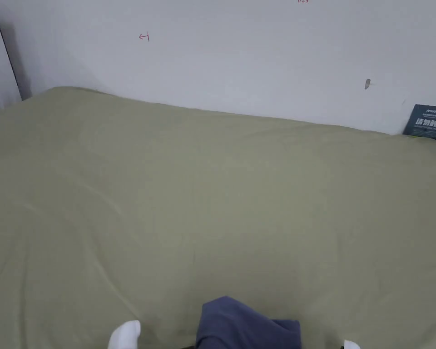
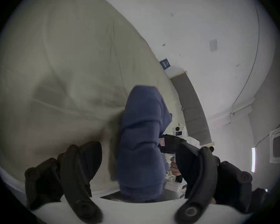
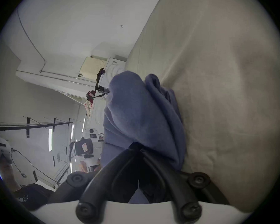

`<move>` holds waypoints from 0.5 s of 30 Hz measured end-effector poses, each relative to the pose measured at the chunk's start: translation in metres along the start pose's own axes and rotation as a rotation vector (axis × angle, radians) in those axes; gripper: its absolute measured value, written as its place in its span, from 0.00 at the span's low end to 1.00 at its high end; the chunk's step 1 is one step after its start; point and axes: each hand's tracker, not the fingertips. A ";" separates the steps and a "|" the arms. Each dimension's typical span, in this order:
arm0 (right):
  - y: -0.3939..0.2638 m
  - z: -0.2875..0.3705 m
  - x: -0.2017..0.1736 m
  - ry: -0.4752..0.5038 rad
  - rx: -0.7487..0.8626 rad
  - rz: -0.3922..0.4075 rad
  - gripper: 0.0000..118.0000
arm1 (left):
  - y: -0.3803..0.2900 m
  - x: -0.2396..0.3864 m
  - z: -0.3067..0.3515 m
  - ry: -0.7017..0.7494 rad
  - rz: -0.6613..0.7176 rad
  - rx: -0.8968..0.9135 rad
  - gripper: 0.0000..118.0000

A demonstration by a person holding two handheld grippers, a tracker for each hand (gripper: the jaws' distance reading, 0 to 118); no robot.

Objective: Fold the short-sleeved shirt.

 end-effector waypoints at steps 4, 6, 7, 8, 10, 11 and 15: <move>-0.001 0.002 0.002 -0.005 0.007 0.009 0.01 | 0.001 0.002 -0.031 -0.114 0.074 -0.012 0.80; -0.002 0.003 0.002 -0.010 0.011 0.013 0.01 | 0.003 0.002 -0.036 -0.084 0.088 -0.005 0.71; -0.002 0.003 0.002 -0.008 0.014 0.013 0.01 | 0.002 -0.001 -0.034 -0.049 0.091 0.020 0.71; -0.002 0.004 0.001 -0.010 0.018 0.011 0.01 | 0.001 -0.004 -0.031 0.019 0.091 0.026 0.50; -0.003 0.004 0.001 -0.017 0.018 0.021 0.01 | -0.004 -0.017 -0.030 -0.079 0.153 0.018 0.32; -0.005 0.004 -0.001 -0.013 0.019 0.030 0.01 | -0.007 -0.018 -0.029 -0.118 0.183 0.030 0.31; -0.007 0.005 -0.012 -0.076 0.045 0.115 0.01 | -0.004 -0.010 -0.028 -0.055 0.107 0.034 0.31</move>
